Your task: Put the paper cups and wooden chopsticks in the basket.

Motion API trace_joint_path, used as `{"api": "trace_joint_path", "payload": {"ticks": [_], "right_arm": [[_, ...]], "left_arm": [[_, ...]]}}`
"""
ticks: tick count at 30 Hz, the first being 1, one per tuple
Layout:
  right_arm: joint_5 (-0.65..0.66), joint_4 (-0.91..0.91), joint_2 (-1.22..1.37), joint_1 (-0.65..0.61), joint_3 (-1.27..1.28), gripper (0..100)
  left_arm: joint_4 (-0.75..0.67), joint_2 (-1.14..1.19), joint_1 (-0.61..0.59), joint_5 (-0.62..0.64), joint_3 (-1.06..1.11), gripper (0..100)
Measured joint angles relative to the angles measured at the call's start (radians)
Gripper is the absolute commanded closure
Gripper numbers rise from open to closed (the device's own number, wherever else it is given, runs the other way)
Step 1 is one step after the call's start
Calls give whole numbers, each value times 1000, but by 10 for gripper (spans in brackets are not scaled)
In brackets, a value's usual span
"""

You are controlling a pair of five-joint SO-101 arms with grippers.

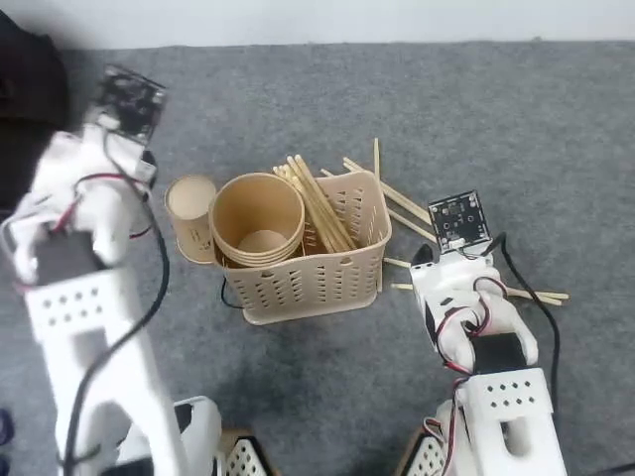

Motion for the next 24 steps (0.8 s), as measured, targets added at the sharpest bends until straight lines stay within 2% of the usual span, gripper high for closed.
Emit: {"api": "trace_joint_path", "payload": {"ticks": [7, 14, 24], "right_arm": [[0, 0, 0, 0, 0, 805], [0, -18, 0, -2, 0, 805], [0, -18, 0, 0, 0, 805]], "left_arm": [[-209, 290, 11, 23, 25, 836], [-219, 390, 58, 38, 25, 836], [-275, 500, 29, 43, 14, 837]]}}
